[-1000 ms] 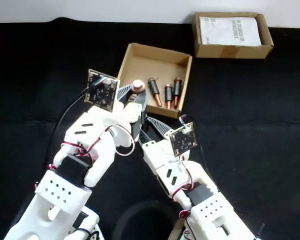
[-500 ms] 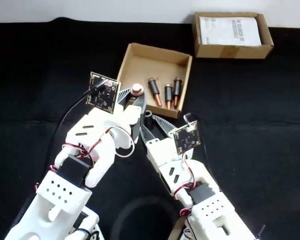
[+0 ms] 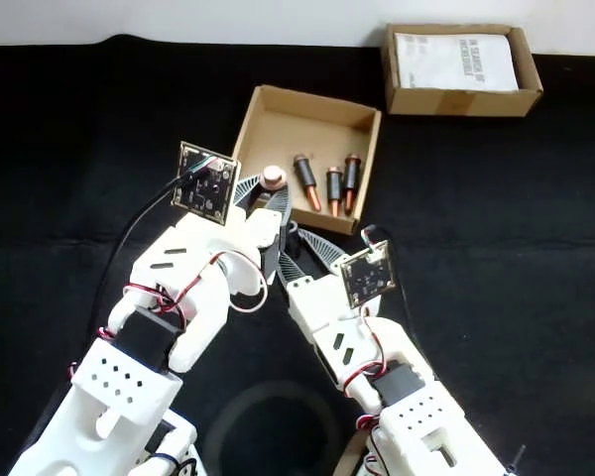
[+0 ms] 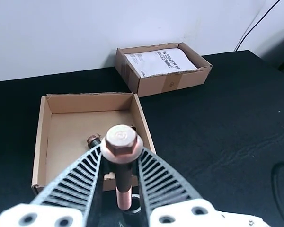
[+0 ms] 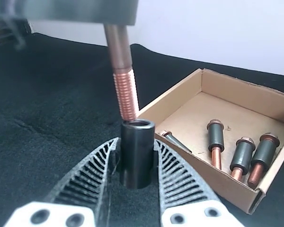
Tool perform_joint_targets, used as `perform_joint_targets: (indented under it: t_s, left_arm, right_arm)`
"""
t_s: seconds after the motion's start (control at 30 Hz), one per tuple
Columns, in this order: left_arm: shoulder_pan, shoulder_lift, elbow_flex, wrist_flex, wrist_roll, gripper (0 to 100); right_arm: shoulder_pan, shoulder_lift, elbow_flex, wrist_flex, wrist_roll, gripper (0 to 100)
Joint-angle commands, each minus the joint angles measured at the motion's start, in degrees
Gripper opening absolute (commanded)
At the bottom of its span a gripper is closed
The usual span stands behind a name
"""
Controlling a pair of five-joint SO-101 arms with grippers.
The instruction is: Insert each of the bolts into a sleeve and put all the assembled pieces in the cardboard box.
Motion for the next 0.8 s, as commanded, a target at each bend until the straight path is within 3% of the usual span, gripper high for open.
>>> perform_joint_targets:
  t_s: [0.0, 0.27, 0.63, 0.77]
  left_arm:
    - [1.1, -0.8, -3.5, 0.1, 0.4, 1]
    - [3.5, -0.8, -3.6, 0.2, 0.4, 1]
    - [3.3, -0.9, -3.2, 14.2, 0.4, 1]
    - [3.4, -1.1, 0.9, 14.5, 0.4, 1]
  right_arm:
    - [-1.1, -1.5, -1.6, -1.5, 0.4, 0.7]
    - [-1.3, -1.3, -1.6, -1.5, 0.4, 0.7]
    - [-0.9, -1.4, -3.5, -1.5, 0.6, 0.7]
    - [-0.9, -1.4, -3.6, -1.5, 0.7, 0.7]
